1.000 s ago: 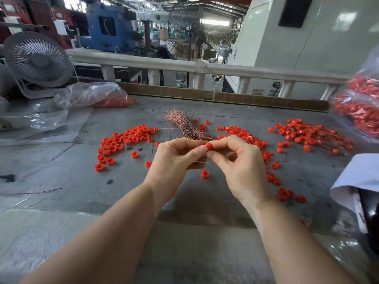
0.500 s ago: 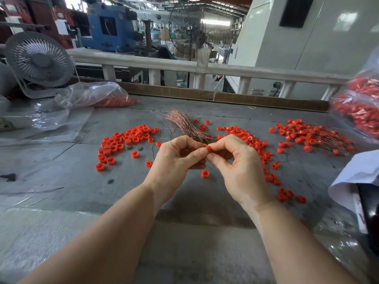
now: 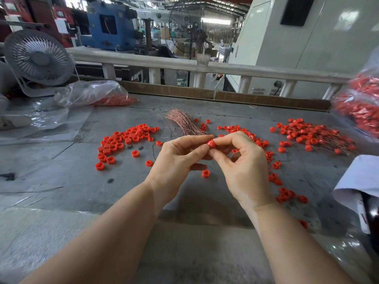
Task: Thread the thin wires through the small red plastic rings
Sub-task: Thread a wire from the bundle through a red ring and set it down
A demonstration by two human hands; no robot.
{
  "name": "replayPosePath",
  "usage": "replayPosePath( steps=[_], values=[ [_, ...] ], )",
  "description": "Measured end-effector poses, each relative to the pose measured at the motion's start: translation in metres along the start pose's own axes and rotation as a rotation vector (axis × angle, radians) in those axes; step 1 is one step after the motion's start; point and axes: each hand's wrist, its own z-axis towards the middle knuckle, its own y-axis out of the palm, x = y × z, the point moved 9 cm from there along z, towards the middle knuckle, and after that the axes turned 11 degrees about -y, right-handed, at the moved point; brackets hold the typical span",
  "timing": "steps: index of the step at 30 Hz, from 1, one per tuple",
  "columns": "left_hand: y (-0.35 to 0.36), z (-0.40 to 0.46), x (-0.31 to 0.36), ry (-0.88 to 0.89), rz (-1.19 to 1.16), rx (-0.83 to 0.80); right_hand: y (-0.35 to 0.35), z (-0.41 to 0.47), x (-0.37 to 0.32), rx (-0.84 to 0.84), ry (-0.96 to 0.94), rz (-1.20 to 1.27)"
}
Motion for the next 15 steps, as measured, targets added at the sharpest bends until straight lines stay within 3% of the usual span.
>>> replayPosePath(
  steps=[15],
  values=[
    [0.003,-0.0004,-0.002,-0.031,-0.031,-0.038,-0.0022,-0.0003,-0.0018,0.007,-0.004,-0.023]
  ],
)
